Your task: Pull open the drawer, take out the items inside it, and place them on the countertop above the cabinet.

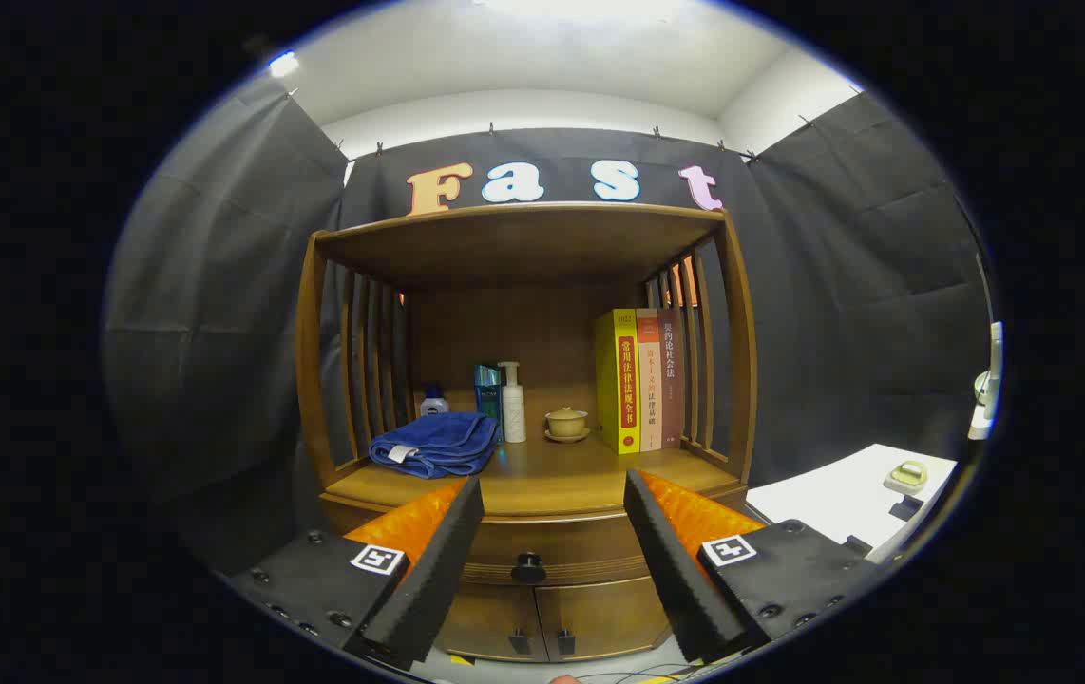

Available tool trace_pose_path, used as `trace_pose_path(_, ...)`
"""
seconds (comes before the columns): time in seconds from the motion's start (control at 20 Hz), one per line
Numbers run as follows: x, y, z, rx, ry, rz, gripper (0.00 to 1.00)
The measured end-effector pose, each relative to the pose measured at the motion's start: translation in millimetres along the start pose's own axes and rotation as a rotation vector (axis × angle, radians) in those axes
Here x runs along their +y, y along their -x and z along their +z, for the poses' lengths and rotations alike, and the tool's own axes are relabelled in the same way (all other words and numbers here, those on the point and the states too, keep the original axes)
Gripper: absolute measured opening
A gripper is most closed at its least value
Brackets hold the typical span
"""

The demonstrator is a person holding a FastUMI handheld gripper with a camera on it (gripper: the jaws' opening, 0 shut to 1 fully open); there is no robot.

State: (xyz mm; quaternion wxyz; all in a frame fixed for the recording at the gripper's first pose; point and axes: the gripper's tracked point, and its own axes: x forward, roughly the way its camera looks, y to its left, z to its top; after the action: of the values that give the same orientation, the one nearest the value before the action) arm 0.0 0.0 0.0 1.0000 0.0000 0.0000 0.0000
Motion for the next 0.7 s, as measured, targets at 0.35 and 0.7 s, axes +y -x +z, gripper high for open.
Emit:
trace_pose_path(0.35,-0.9,0.9,-2.5,0.002,-0.005,-0.002,0.98)
trace_pose_path(0.7,-0.4,2.9,-0.5,-0.003,0.011,-0.005,0.98)
